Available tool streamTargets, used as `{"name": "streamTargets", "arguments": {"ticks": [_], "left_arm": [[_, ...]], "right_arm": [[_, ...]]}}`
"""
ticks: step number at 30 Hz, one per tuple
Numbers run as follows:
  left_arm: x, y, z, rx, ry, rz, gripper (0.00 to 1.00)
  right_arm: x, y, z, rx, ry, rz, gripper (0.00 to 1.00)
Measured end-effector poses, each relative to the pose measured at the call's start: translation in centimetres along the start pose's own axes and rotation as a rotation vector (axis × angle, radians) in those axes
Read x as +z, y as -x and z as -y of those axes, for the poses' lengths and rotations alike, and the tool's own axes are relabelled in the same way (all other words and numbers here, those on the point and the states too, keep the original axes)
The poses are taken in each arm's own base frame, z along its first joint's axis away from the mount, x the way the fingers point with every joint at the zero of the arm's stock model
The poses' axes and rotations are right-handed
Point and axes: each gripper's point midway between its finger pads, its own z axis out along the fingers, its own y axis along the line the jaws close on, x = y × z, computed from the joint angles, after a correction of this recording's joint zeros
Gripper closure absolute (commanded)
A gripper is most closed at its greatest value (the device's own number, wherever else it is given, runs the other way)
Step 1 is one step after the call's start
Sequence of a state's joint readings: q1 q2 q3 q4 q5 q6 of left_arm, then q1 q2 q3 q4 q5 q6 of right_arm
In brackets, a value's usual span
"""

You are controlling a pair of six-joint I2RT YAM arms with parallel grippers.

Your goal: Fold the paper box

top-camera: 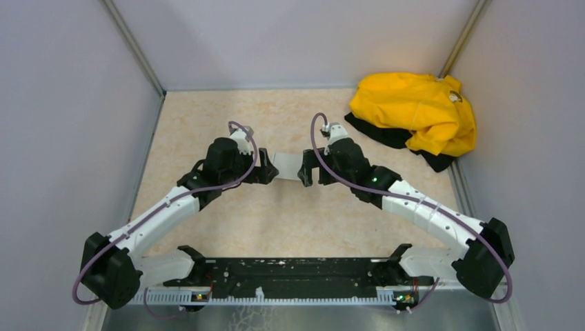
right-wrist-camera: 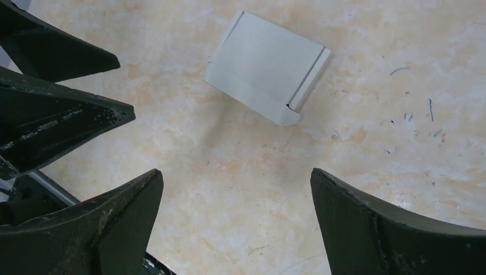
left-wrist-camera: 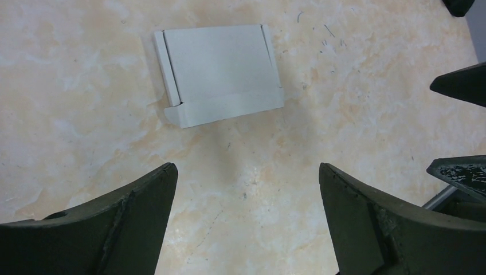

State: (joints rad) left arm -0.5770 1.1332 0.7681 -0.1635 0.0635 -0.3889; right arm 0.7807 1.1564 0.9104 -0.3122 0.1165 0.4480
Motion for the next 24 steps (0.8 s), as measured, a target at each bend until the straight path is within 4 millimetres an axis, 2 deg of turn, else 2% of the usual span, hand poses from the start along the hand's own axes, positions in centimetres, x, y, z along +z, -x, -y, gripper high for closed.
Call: {"name": "streamTargets", "arguments": {"ticks": [4, 7, 12, 16, 20, 24], "left_arm": [[-0.7, 0.3, 0.8, 0.013, -0.025, -0.028, 0.01], [-1.5, 0.3, 0.9, 0.009, -0.025, -0.036, 0.01], [-3.3, 0.2, 1.2, -0.027, -0.037, -0.01, 0.01], [-4.1, -1.1, 0.7, -0.06, -0.038, 0.0, 0.01], [-3.3, -2.6, 0.1, -0.092, -0.022, -0.027, 0.01], [-1.5, -2.8, -0.3, -0.094, -0.01, -0.043, 0.01]], "right_arm": [[0.1, 0.5, -1.2, 0.009, 0.059, -0.014, 0.01], [1.0, 0.9, -1.6, 0.036, 0.108, -0.042, 0.01], [3.3, 0.6, 0.4, 0.151, 0.131, -0.103, 0.01], [5.0, -0.4, 2.0, 0.238, 0.081, -0.149, 0.01], [5.4, -1.1, 2.5, 0.261, 0.05, -0.169, 0.01], [4.9, -0.1, 3.1, 0.233, 0.035, -0.124, 0.01]]}}
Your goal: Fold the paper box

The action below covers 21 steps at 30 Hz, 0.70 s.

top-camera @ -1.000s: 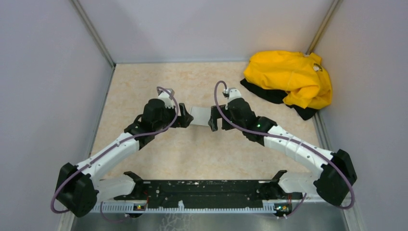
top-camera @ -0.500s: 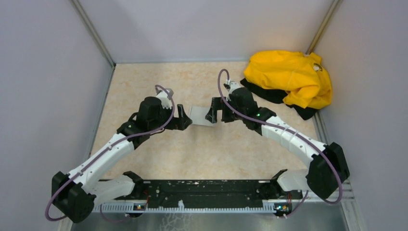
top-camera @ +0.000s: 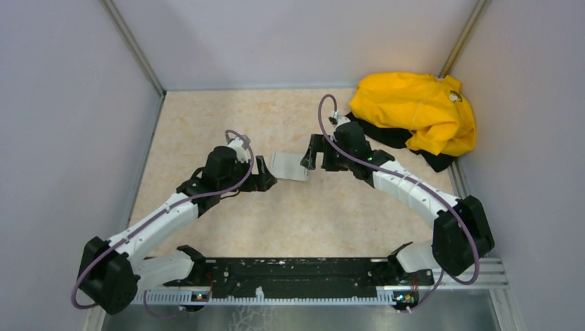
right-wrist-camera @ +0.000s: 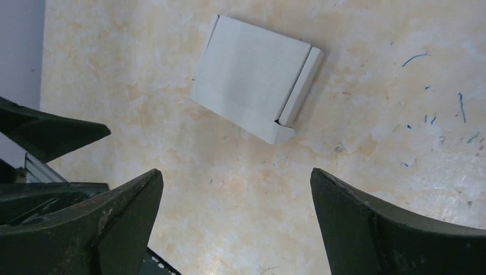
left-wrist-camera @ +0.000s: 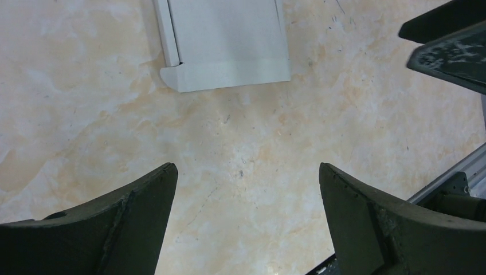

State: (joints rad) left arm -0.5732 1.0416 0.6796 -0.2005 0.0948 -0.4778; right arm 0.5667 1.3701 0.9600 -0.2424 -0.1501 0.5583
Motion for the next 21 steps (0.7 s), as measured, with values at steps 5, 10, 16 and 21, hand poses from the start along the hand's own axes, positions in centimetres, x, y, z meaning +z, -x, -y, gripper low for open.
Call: {"name": "streamTargets", "arguments": {"ticks": [5, 10, 16, 21], "left_arm": [[2.4, 0.6, -1.8, -0.002, 0.037, -0.023, 0.01], [3.1, 3.7, -5.1, -0.048, 0.035, 0.044, 0.01], [5.5, 4.8, -7.2, -0.098, -0.038, 0.05, 0.01], [8.6, 4.0, -6.9, -0.142, -0.136, 0.002, 0.01]], "right_arm": [[0.0, 1.8, 1.3, 0.011, 0.023, 0.031, 0.01], [1.1, 3.0, 3.7, 0.061, 0.054, 0.056, 0.01], [3.6, 2.6, 3.6, 0.056, 0.126, 0.02, 0.01], [6.4, 1.3, 4.0, 0.067, 0.166, -0.035, 0.01]]}}
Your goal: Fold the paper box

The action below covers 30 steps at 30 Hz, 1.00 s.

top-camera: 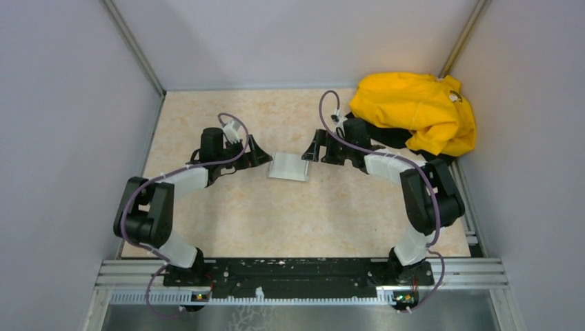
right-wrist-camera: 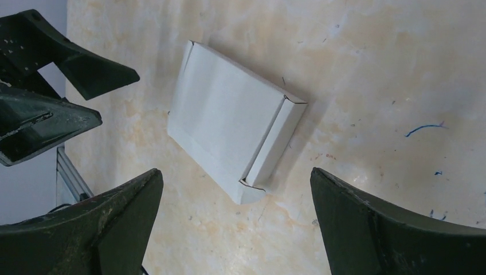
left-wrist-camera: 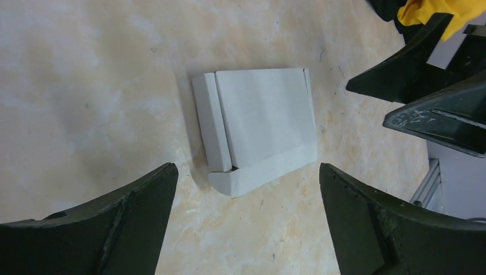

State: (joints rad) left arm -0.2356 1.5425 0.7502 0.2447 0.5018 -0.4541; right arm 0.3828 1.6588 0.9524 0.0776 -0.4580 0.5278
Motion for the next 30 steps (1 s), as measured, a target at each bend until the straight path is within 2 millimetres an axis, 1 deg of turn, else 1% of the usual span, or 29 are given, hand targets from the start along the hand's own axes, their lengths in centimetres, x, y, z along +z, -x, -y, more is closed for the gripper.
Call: {"name": "streamTargets", "arguments": {"ticks": [4, 12, 17, 25, 30], "left_arm": [[1.3, -0.7, 0.3, -0.022, -0.057, -0.028, 0.01], [1.8, -0.9, 1.1, -0.003, -0.101, -0.03, 0.01], [2.3, -1.8, 1.4, 0.001, -0.111, -0.053, 0.01], [2.5, -2.6, 2.4, 0.017, -0.128, -0.072, 0.01], [2.6, -3.0, 2.7, 0.022, -0.134, -0.082, 0.01]], "right_arm": [[1.1, -0.8, 0.4, 0.017, 0.021, -0.038, 0.01], [1.8, -0.1, -1.0, 0.024, 0.106, -0.026, 0.01], [1.9, 0.0, -1.5, 0.029, 0.138, -0.011, 0.01], [2.1, -2.7, -0.9, 0.061, 0.126, -0.055, 0.01], [2.3, -3.1, -1.6, 0.059, 0.141, -0.06, 0.01]]}}
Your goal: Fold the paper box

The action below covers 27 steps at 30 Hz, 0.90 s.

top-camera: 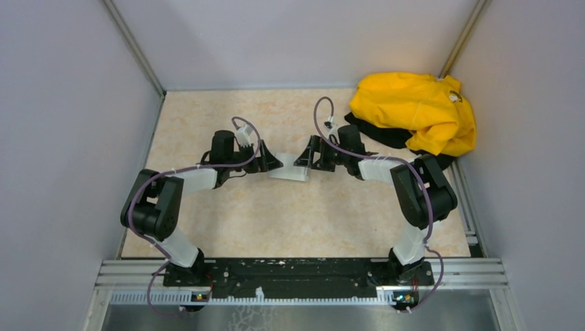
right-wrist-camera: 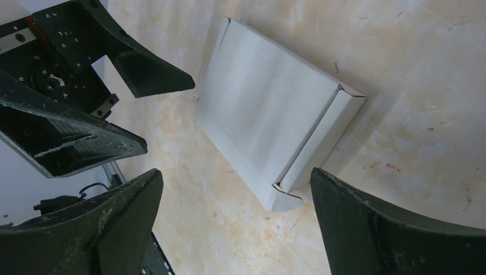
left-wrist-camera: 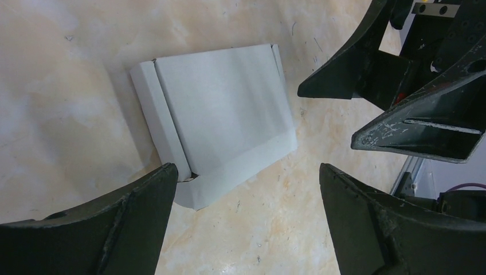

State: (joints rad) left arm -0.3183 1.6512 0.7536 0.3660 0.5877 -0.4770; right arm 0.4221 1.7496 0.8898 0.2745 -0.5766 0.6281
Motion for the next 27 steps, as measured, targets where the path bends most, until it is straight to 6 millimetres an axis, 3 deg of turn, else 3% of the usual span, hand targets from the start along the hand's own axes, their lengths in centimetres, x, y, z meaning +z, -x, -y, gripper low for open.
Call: {"name": "streamTargets", "arguments": {"ticks": [14, 27], "left_arm": [[0.0, -1.9, -0.3, -0.01, 0.01, -0.035, 0.01], [-0.1, -1.5, -0.3, 0.017, 0.02, -0.019, 0.01]], "right_arm": [[1.0, -0.8, -1.4, -0.007, 0.031, -0.007, 0.01], [1.0, -0.7, -1.2, -0.012, 0.02, -0.002, 0.01]]}}
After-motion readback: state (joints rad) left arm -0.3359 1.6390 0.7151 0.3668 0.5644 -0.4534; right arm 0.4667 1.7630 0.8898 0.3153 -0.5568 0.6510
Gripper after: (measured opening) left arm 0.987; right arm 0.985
